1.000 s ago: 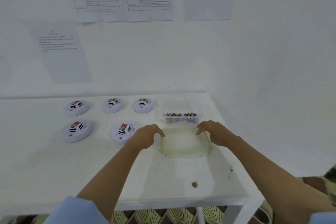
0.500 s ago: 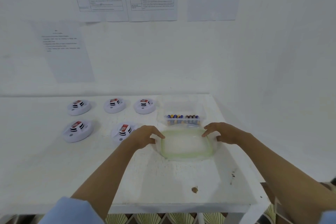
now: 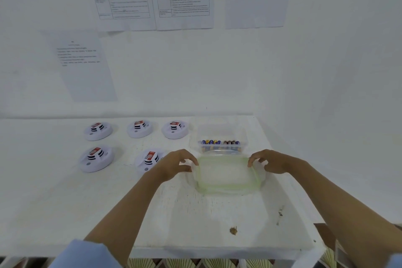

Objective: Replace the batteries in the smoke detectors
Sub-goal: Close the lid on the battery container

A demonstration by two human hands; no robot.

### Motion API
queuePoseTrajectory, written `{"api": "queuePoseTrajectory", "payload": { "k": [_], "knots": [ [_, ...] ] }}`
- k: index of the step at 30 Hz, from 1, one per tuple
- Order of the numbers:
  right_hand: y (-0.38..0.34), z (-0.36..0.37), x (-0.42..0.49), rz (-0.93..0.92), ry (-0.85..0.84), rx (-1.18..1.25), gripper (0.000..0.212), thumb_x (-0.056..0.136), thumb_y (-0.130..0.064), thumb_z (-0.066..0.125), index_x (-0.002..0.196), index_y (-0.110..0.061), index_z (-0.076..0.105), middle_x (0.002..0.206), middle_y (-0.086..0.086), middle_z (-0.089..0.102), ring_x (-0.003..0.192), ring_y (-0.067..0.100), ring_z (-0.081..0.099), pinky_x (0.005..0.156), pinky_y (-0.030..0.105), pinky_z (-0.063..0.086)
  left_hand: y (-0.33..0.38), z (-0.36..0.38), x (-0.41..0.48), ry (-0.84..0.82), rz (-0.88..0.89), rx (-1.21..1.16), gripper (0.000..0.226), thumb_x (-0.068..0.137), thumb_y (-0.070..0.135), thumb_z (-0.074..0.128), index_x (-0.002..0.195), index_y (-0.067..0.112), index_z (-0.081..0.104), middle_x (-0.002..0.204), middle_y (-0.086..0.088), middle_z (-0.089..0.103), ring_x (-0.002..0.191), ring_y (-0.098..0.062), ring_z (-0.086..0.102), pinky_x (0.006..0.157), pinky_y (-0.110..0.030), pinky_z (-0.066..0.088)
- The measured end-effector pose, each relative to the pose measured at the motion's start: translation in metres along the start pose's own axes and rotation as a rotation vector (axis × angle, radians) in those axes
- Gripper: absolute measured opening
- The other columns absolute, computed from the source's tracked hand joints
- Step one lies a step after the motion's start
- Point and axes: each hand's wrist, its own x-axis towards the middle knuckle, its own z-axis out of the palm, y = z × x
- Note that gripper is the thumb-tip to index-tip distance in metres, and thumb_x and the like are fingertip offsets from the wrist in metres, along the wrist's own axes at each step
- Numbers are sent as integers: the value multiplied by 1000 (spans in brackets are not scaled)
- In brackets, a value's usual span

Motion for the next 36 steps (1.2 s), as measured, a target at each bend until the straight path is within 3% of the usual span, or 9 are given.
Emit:
{"api": "queuePoseTrajectory", "payload": {
  "k": [5,10,15,19,22,24,27,30,36],
  "knots": [
    [0,-4,-4,1,-13,51,52,75,19,36,107,-12,63,125,1,55,123,17,44,102,27,38,7,1,0,40,6,-127,43,86,6,62,82,49,64,105,11,61,96,3,56,84,-10,45],
    [3,-11,-9,22,8,212,48,81,16,43,90,-27,63,129,5,55,122,21,49,100,29,40,15,3,1,103,-18,-313,20,91,3,53,93,22,60,106,3,58,87,1,59,78,-9,46],
    [5,-10,-18,58,121,427,28,90,2,52,81,-23,60,93,-9,59,90,5,52,78,9,39,24,8,5,228,-64,-486,13,97,20,46,87,22,53,97,5,55,91,-7,53,87,-19,40],
    [6,-8,-20,-32,264,745,12,91,-1,51,88,-8,60,92,2,60,95,16,55,89,27,38,35,6,14,335,-98,-641,21,98,10,41,81,21,48,88,7,52,86,-8,50,77,-20,36],
    [-4,-15,-13,-51,338,1011,17,93,0,45,85,-12,54,88,0,62,91,15,60,87,29,41,48,0,26,414,-105,-828,19,98,8,40,85,19,48,83,2,53,78,-14,55,75,-23,41],
    [-15,-22,-4,-60,404,1192,20,93,1,42,87,-14,53,86,4,62,84,19,61,90,35,44,52,-4,37,490,-100,-875,13,98,9,41,99,20,48,80,1,51,71,-13,53,74,-25,46],
    [-34,-36,8,-50,522,1295,30,94,0,41,103,-26,53,82,8,61,74,24,63,77,36,53,51,-13,53,486,-64,-820,32,98,7,41,122,29,41,78,-2,49,68,-13,53,74,-30,50],
    [-48,-52,23,-46,605,1286,38,92,2,40,102,-30,57,82,7,61,67,27,62,66,33,52,49,-22,67,470,-105,-792,35,100,7,33,128,26,45,91,-9,52,77,-18,58,74,-30,52],
    [-51,-68,66,16,586,1214,25,88,-8,59,113,-10,62,84,5,60,66,19,61,67,27,54,30,-42,106,378,-232,-761,35,100,15,38,134,13,47,122,-7,47,87,-19,55,81,-32,49]
  ]
}}
